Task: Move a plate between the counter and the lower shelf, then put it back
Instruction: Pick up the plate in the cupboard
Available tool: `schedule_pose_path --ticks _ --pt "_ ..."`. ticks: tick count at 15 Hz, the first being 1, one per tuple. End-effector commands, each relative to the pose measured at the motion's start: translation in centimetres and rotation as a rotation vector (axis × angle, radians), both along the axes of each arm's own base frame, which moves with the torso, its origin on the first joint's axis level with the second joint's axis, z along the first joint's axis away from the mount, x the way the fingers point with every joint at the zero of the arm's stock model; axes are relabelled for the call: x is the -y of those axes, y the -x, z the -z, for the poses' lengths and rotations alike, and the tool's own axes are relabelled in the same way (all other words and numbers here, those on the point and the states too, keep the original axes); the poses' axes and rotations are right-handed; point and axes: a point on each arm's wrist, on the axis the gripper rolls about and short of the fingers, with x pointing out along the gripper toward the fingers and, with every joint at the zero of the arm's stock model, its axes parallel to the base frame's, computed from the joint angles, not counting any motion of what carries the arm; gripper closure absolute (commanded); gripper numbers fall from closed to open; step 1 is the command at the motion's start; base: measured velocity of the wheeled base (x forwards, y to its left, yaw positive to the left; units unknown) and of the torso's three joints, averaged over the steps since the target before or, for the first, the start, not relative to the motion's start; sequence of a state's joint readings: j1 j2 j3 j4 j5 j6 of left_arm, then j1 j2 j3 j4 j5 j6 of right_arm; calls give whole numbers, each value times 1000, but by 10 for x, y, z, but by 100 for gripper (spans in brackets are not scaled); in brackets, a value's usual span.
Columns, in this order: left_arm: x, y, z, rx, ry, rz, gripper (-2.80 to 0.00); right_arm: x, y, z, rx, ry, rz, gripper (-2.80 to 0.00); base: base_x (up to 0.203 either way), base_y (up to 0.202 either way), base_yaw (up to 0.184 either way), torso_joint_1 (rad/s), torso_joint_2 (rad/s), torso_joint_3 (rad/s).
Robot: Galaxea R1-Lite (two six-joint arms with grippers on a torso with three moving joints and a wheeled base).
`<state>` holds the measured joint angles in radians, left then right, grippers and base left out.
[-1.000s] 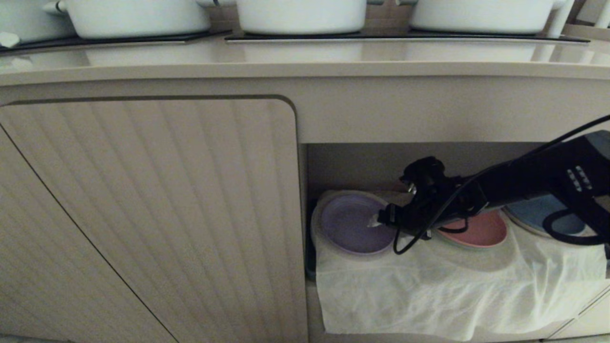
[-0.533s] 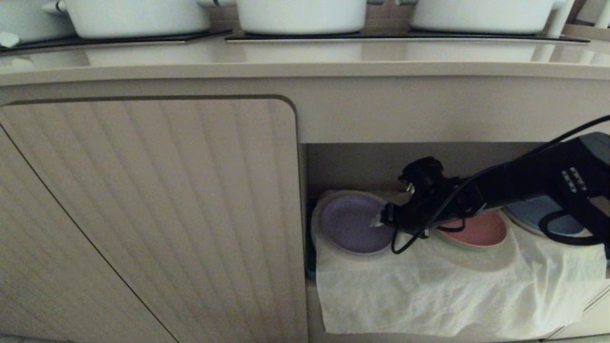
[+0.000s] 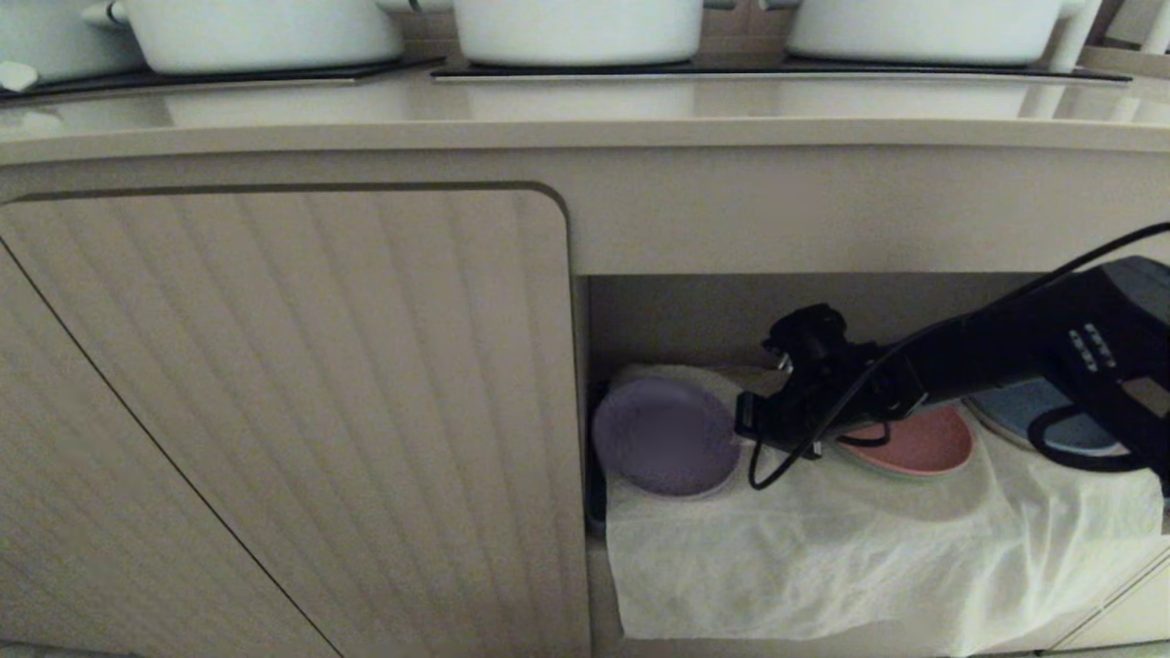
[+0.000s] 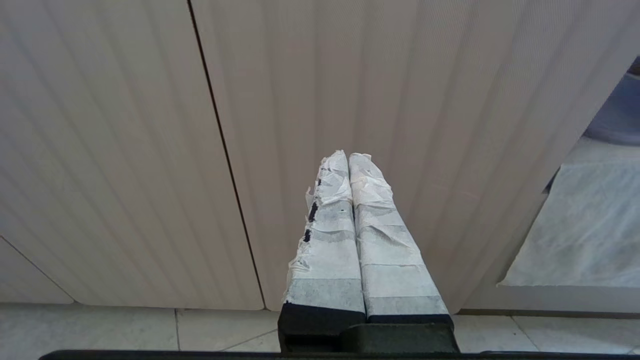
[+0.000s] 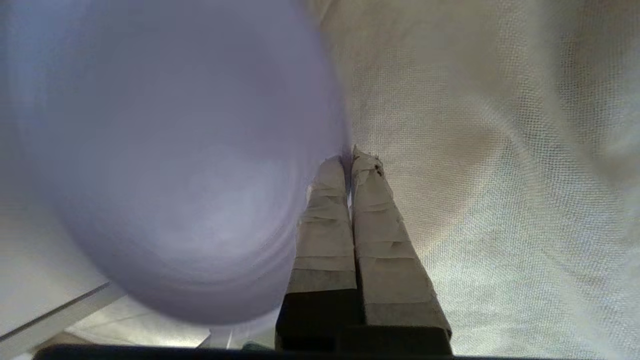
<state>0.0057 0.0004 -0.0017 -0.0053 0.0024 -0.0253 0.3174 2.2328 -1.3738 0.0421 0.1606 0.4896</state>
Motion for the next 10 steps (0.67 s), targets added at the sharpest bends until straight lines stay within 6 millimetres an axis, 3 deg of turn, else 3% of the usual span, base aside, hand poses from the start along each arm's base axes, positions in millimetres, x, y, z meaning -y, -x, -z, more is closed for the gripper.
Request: schedule_pose_path --ticks 1,10 --pt "0 0 0 0 1 -1 0 0 1 0 -1 3 5 0 0 0 0 0 0 0" --pt "0 0 0 0 1 -1 0 -2 6 -1 -9 27 14 0 0 0 0 0 0 0"
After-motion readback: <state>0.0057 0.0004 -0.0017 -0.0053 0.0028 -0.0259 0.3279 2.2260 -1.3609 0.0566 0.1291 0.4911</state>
